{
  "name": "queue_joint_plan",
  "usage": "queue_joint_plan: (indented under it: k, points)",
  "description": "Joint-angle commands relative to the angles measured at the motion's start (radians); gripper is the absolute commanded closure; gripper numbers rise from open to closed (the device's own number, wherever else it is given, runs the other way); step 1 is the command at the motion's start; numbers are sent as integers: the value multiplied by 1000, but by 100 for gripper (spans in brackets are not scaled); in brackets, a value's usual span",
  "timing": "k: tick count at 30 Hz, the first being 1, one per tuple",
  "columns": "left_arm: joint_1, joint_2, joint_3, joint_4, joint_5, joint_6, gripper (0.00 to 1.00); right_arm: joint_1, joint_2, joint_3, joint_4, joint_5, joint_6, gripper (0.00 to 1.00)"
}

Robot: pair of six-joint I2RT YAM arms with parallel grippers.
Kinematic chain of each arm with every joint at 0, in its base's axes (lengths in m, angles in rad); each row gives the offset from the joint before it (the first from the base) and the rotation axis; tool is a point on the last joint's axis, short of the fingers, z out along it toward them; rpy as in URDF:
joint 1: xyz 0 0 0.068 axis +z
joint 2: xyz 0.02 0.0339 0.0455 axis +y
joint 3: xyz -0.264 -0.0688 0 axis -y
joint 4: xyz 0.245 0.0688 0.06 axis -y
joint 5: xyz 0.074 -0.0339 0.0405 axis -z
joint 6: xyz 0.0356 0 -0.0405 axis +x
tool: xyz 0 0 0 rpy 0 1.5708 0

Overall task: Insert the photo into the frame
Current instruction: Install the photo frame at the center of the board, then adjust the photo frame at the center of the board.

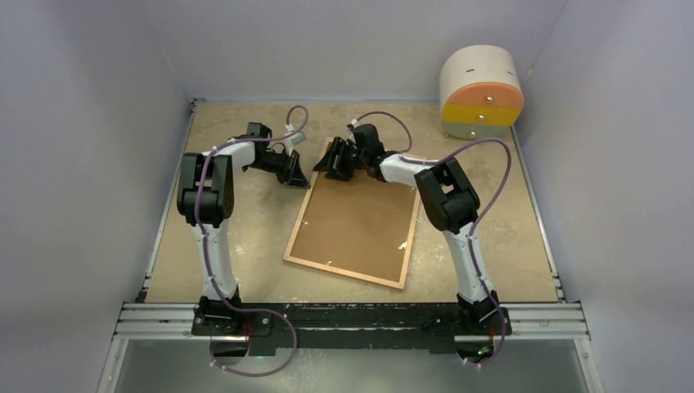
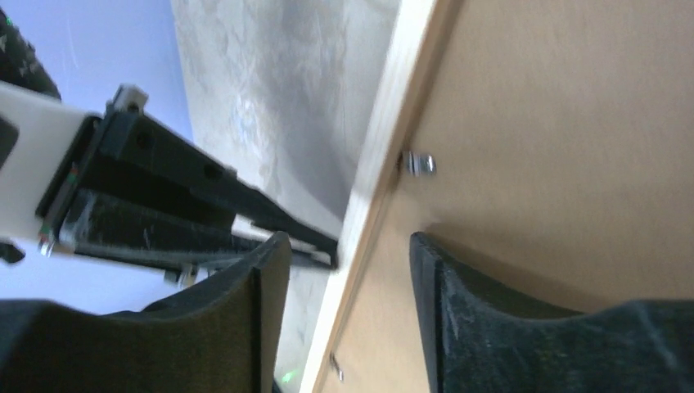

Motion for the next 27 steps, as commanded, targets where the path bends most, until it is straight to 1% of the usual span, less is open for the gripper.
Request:
queue_joint_plan:
  k: [1, 3, 4, 10, 14, 17, 21, 23, 25, 27]
  points:
    - [16, -20, -52, -139, -119, 106, 89, -64, -203, -132, -21, -46, -27, 36]
    - [27, -32, -52, -165, -128, 130, 88, -117, -283, -222, -27, -21, -44, 24]
    - [30, -39, -53, -178, -136, 145, 88, -149, -320, -264, -33, -6, -55, 20]
    - [27, -85, -140, -178, -210, 228, 88, -321, -517, -471, -137, 169, -146, 2]
    - [4, -113, -229, -143, -280, 274, 88, -405, -625, -592, -148, 328, -156, 1]
    - [-22, -153, -303, -108, -317, 292, 88, -429, -647, -643, -145, 416, -154, 1]
    - [-62, -189, -363, -95, -353, 317, 88, -427, -575, -614, -124, 417, -175, 1]
    - [-76, -201, -384, -96, -362, 327, 88, -405, -528, -597, -88, 372, -161, 2]
    - [-91, -207, -395, -102, -363, 339, 88, -356, -465, -564, -50, 341, -149, 3]
    - [-109, -216, -404, -107, -369, 346, 88, -288, -395, -484, -63, 322, -152, 3]
